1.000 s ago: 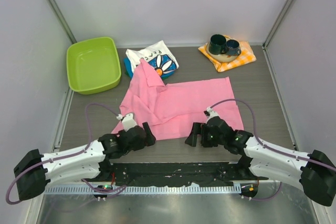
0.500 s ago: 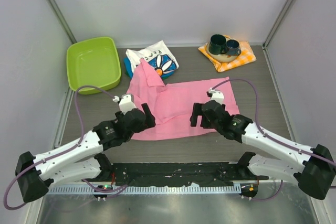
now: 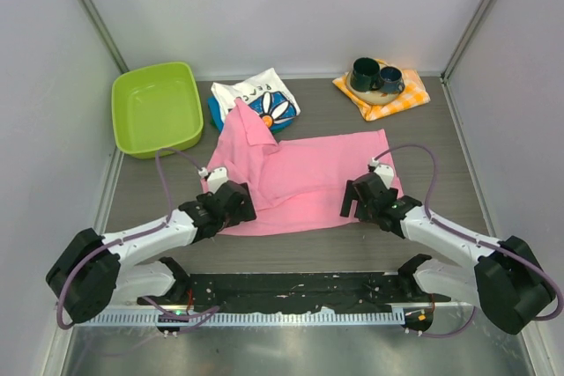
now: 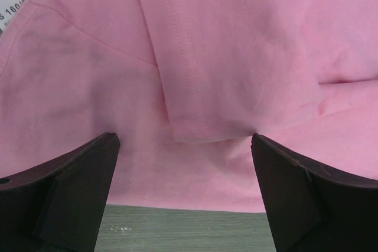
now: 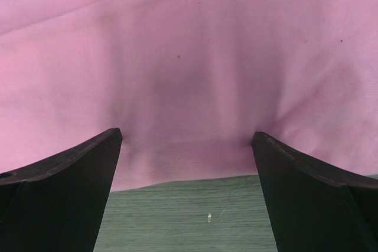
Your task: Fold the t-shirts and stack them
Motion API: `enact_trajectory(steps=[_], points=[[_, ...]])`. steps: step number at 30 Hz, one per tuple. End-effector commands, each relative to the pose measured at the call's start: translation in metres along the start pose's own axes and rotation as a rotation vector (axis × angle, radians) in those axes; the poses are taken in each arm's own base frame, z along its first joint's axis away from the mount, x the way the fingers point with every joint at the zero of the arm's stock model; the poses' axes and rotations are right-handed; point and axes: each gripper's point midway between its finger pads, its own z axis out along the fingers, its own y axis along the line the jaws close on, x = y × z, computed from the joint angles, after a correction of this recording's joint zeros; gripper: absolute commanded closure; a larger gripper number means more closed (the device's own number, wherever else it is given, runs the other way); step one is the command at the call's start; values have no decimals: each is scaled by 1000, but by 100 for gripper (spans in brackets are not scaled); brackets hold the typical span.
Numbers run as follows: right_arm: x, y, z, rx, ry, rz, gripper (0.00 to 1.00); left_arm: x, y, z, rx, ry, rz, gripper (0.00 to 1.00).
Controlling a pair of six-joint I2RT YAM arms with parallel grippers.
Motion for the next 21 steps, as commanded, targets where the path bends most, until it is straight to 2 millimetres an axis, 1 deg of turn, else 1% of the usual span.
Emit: enact_trajectory(steps=[1, 3, 4, 6, 8, 9, 10, 11, 12, 13, 14, 17, 21], points=[[4, 10, 4, -53, 3, 43, 0, 2, -8, 7, 52, -15, -35, 0], [11, 8, 4, -46, 32, 56, 1, 7, -1, 7, 40, -9, -52, 0], [19, 7, 4, -46, 65, 60, 1, 12, 5, 7, 29, 0, -54, 0], [29, 4, 4, -35, 96, 72, 1, 17, 13, 3, 7, 11, -74, 0], [38, 3, 3, -23, 125, 90, 1, 22, 26, -4, -13, 13, -90, 0], [41, 2, 2, -12, 132, 89, 1, 23, 31, -6, -24, 12, -110, 0], [45, 7, 0, -20, 144, 67, 0, 20, 35, -11, -19, -15, -133, 0], [47, 0, -3, 30, 145, 54, 0, 24, 44, -14, -45, -3, -132, 0], [44, 3, -6, 45, 139, 74, 0, 24, 45, -17, -42, -9, -151, 0], [47, 5, -9, 42, 146, 59, 0, 25, 49, -19, -50, -13, -158, 0], [51, 1, -12, 65, 153, 55, 0, 26, 55, -24, -58, -13, -164, 0], [60, -1, -20, 75, 165, 83, 0, 27, 63, -31, -66, -18, -190, 0], [67, -7, -30, 79, 162, 120, 0, 28, 63, -35, -56, -13, -212, 0]])
